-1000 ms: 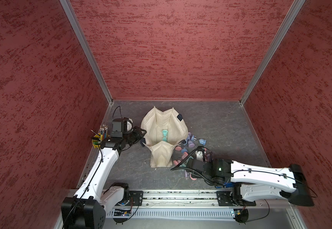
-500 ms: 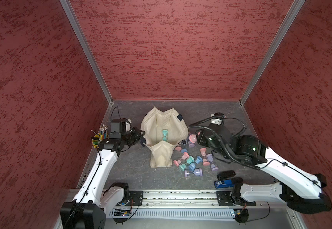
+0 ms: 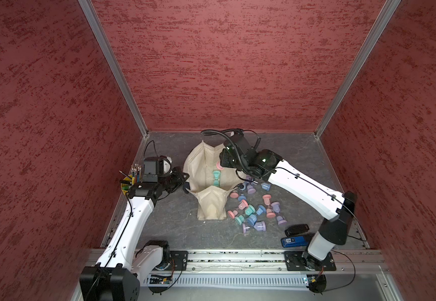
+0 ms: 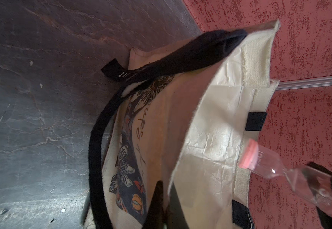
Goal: Put the hourglass into the canvas bag
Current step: Place the hourglass in the canvas bag.
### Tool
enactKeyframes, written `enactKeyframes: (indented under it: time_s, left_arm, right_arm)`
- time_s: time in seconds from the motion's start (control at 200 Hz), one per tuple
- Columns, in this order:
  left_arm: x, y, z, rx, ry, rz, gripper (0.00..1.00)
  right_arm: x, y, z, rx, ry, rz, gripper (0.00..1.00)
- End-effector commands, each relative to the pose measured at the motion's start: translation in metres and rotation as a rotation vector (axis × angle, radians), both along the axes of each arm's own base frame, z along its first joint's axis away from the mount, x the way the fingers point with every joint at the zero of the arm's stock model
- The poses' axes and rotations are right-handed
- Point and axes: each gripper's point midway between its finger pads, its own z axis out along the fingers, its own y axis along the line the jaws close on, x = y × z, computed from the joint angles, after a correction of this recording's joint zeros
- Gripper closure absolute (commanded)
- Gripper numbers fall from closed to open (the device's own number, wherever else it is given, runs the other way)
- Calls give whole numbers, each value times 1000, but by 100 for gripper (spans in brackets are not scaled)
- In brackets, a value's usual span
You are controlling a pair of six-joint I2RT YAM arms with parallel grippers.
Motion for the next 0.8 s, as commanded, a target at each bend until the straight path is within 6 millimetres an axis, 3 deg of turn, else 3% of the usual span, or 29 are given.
enactKeyframes:
  time_s: [0.0, 0.145, 0.456, 0.791]
  left_arm:
    - [1, -2, 7, -5, -25, -23, 100]
    - [3, -3, 7, -6, -28, -25, 100]
    - [2, -5, 11, -18, -46, -37, 100]
    - [2, -4, 4, -7, -27, -36, 100]
  right_arm:
    - [13, 19, 7, 70, -9, 59, 100]
    - [18, 27, -27, 37, 61, 90, 100]
    - [9, 39, -69, 23, 153, 155, 100]
    - [-16, 51, -89, 18, 205, 210, 100]
